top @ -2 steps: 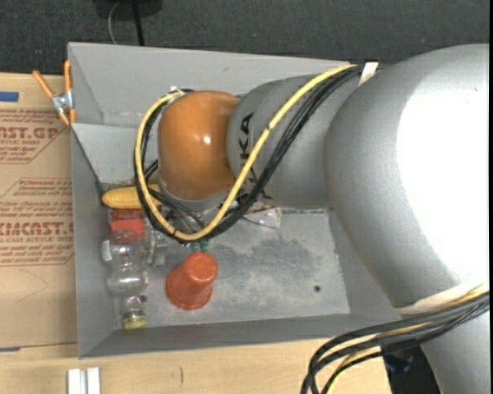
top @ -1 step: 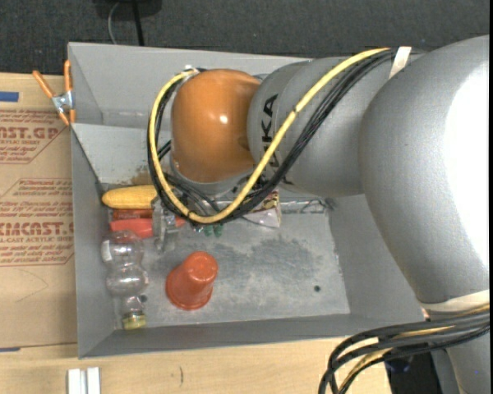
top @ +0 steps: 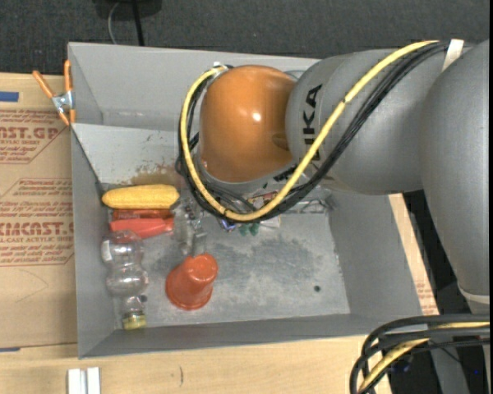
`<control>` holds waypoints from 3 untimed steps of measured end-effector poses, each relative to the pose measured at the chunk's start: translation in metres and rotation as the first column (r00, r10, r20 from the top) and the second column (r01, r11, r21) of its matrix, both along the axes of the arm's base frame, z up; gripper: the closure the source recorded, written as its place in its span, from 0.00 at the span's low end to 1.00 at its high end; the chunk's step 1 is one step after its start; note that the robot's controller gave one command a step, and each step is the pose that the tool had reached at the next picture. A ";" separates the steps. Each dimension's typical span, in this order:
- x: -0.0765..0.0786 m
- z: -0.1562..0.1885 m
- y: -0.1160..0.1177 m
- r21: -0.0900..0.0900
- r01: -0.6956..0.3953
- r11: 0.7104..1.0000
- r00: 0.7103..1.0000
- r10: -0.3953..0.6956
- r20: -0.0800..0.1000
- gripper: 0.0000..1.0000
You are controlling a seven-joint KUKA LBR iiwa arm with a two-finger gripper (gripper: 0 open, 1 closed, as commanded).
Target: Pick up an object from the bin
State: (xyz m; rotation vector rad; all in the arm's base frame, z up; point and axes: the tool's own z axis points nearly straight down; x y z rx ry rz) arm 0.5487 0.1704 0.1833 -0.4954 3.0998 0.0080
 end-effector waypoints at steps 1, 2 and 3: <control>-0.009 0.001 -0.019 0.003 0.005 1.000 1.000 -0.005 0.007 1.00; -0.018 -0.033 -0.008 0.003 0.028 1.000 1.000 -0.028 0.008 0.00; -0.019 -0.036 -0.006 0.004 0.026 1.000 1.000 -0.026 0.008 0.00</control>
Offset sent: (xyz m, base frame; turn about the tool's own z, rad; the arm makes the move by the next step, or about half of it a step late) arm -0.0213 -0.0075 -0.0375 0.0253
